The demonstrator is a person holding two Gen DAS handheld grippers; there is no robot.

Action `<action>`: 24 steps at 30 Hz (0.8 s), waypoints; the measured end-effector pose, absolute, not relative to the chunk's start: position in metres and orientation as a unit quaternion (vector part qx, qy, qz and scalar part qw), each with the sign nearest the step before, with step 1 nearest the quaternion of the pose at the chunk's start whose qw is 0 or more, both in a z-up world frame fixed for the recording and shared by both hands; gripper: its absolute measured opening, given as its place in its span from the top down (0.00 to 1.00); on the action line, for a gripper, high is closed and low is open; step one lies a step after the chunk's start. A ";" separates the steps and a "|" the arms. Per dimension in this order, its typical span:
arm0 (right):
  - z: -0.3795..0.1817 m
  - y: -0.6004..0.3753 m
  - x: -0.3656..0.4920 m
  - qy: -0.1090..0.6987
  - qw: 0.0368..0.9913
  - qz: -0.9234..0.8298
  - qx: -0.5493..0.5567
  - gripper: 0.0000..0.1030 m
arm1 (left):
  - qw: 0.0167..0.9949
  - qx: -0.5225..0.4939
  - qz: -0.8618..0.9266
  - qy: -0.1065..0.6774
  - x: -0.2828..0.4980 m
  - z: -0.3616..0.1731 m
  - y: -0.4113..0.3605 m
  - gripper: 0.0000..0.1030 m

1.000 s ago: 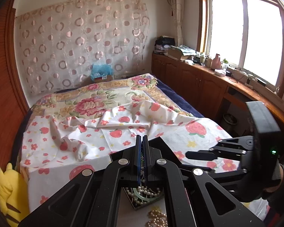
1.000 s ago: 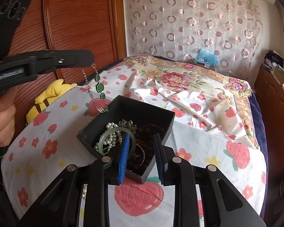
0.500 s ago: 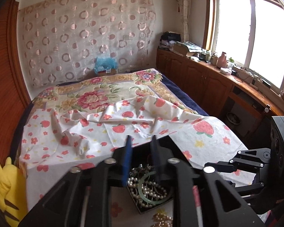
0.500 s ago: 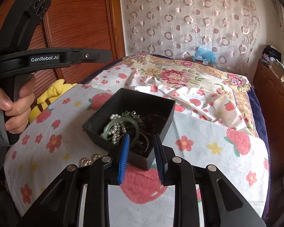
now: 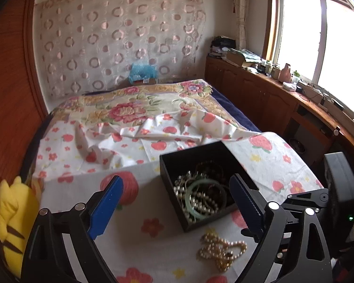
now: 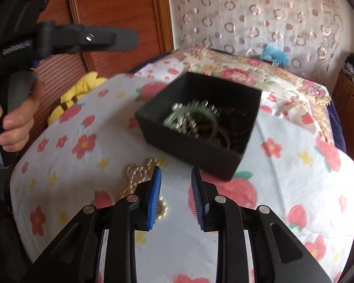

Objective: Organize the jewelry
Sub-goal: 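Move both tools toward the gold bead necklace and gold ring, then grasp the gold bead necklace with the right tool and lift it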

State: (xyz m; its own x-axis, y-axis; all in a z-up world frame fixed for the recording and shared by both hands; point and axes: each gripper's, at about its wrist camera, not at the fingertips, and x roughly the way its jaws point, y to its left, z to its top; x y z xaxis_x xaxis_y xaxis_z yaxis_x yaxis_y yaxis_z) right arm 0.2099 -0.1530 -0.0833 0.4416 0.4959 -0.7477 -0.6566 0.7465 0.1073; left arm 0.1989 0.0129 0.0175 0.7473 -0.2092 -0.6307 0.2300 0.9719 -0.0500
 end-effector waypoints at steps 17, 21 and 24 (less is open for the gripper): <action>-0.112 -0.143 0.195 0.424 0.825 0.344 -0.144 0.94 | 0.909 -0.001 -0.081 0.409 0.158 -0.046 0.047 0.14; -0.103 -0.147 0.191 0.418 0.830 0.346 -0.126 0.94 | 0.908 -0.007 -0.083 0.410 0.149 -0.050 0.046 0.14; -0.087 -0.152 0.185 0.400 0.842 0.343 -0.117 0.94 | 0.907 -0.011 -0.087 0.411 0.144 -0.052 0.047 0.14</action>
State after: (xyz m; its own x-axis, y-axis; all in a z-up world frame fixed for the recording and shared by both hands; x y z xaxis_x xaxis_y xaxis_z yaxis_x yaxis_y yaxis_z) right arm 0.1850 -0.1523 -0.0867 0.4440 0.4844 -0.7538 -0.6719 0.7366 0.0776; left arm 0.1442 0.0466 -0.0515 0.6467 -0.1661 -0.7444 0.1487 0.9847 -0.0906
